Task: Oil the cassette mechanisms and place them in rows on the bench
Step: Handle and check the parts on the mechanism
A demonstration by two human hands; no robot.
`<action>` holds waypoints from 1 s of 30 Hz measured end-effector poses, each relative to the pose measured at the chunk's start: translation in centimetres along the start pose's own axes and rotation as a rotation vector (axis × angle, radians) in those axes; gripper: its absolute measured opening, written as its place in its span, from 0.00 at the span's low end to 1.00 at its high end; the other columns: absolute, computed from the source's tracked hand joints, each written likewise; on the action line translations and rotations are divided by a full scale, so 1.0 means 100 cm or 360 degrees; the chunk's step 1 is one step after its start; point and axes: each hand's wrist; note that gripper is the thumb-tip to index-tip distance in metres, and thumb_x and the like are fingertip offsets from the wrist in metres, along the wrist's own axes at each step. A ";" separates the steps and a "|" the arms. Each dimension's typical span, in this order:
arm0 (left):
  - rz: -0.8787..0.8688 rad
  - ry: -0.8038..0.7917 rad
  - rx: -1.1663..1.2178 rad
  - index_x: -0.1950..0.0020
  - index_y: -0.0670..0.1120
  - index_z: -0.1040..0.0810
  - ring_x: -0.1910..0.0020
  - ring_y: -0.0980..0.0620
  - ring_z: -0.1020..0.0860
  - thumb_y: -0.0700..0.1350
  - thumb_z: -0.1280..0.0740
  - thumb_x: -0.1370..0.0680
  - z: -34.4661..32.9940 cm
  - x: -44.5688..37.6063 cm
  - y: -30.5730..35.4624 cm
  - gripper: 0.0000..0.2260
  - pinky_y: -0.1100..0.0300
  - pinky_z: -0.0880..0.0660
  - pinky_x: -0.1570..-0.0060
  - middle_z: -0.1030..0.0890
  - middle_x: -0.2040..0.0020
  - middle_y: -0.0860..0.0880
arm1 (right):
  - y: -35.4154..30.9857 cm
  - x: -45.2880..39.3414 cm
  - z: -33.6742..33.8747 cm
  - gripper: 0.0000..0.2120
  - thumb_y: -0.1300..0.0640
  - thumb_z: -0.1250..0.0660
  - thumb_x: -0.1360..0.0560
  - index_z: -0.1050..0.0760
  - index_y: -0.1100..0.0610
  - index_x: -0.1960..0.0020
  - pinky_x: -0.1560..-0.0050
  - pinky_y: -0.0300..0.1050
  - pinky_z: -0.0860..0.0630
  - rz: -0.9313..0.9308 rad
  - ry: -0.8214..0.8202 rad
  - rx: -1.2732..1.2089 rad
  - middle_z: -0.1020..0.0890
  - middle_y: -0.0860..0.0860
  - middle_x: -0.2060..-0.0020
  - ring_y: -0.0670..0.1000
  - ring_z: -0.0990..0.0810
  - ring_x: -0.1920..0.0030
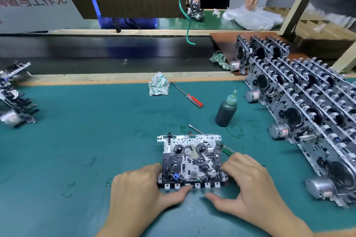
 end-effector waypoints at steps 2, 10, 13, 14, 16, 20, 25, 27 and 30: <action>-0.0031 -0.0001 0.0020 0.78 0.48 0.32 0.84 0.52 0.31 0.73 0.40 0.40 0.001 -0.002 -0.003 0.27 0.62 0.36 0.84 0.32 0.83 0.52 | -0.001 0.000 0.000 0.24 0.35 0.33 0.36 0.30 0.57 0.70 0.66 0.40 0.35 0.0007 -0.0006 0.0010 0.30 0.47 0.71 0.48 0.33 0.69; -0.0339 -0.0166 0.0149 0.73 0.53 0.37 0.81 0.60 0.33 0.73 0.38 0.40 0.006 0.000 -0.016 0.24 0.67 0.36 0.82 0.31 0.79 0.58 | -0.004 0.001 0.000 0.26 0.32 0.35 0.37 0.30 0.56 0.70 0.66 0.38 0.39 -0.0066 0.0053 0.0147 0.30 0.46 0.73 0.45 0.37 0.69; -0.0458 -0.0148 0.0138 0.74 0.49 0.33 0.79 0.58 0.33 0.70 0.36 0.38 0.006 0.001 -0.018 0.25 0.65 0.37 0.82 0.31 0.79 0.57 | -0.005 0.001 0.000 0.26 0.32 0.35 0.37 0.32 0.56 0.73 0.68 0.40 0.37 -0.0106 0.0118 0.0157 0.31 0.46 0.75 0.47 0.33 0.72; -0.0458 -0.0126 0.0126 0.74 0.49 0.32 0.79 0.58 0.33 0.70 0.36 0.37 0.006 0.001 -0.018 0.24 0.66 0.37 0.82 0.32 0.79 0.57 | -0.003 0.001 0.000 0.26 0.33 0.35 0.36 0.32 0.56 0.73 0.68 0.40 0.37 -0.0063 0.0099 0.0148 0.31 0.47 0.75 0.48 0.33 0.72; -0.0448 -0.0107 0.0108 0.75 0.49 0.31 0.80 0.57 0.34 0.70 0.37 0.37 0.008 0.001 -0.019 0.24 0.67 0.39 0.81 0.33 0.79 0.57 | 0.001 0.002 0.002 0.25 0.35 0.35 0.34 0.31 0.56 0.71 0.67 0.39 0.38 0.0073 0.0033 0.0147 0.30 0.48 0.73 0.47 0.35 0.69; -0.0501 -0.0054 0.0082 0.75 0.47 0.32 0.81 0.57 0.33 0.69 0.39 0.30 0.006 0.003 -0.021 0.27 0.67 0.38 0.82 0.32 0.79 0.56 | 0.002 0.001 0.004 0.24 0.37 0.37 0.30 0.30 0.57 0.71 0.66 0.40 0.38 0.0158 0.0031 0.0160 0.29 0.48 0.73 0.46 0.37 0.66; -0.0327 0.0029 0.0016 0.75 0.46 0.31 0.83 0.52 0.33 0.64 0.38 0.30 0.003 0.004 -0.018 0.24 0.66 0.36 0.83 0.32 0.80 0.53 | 0.000 0.000 0.006 0.26 0.34 0.34 0.34 0.33 0.56 0.72 0.66 0.39 0.36 0.0165 -0.0018 -0.0004 0.31 0.47 0.74 0.46 0.35 0.67; -0.0358 -0.0028 0.0048 0.74 0.46 0.32 0.82 0.53 0.33 0.65 0.38 0.32 0.004 0.001 -0.020 0.24 0.67 0.36 0.83 0.32 0.79 0.54 | -0.001 -0.001 0.006 0.26 0.34 0.33 0.35 0.33 0.56 0.73 0.67 0.39 0.36 0.0156 -0.0012 -0.0023 0.31 0.47 0.75 0.46 0.35 0.67; -0.0416 -0.0118 0.0097 0.75 0.46 0.32 0.83 0.55 0.33 0.71 0.38 0.35 0.008 -0.001 -0.021 0.27 0.68 0.37 0.83 0.32 0.80 0.56 | -0.002 -0.001 0.004 0.25 0.37 0.35 0.32 0.32 0.56 0.74 0.67 0.39 0.37 0.0110 0.0032 0.0035 0.31 0.47 0.75 0.46 0.35 0.68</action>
Point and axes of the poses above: each hand's wrist, its own x-axis away from the middle knuckle, its own z-axis out of the back of the hand, y = z × x
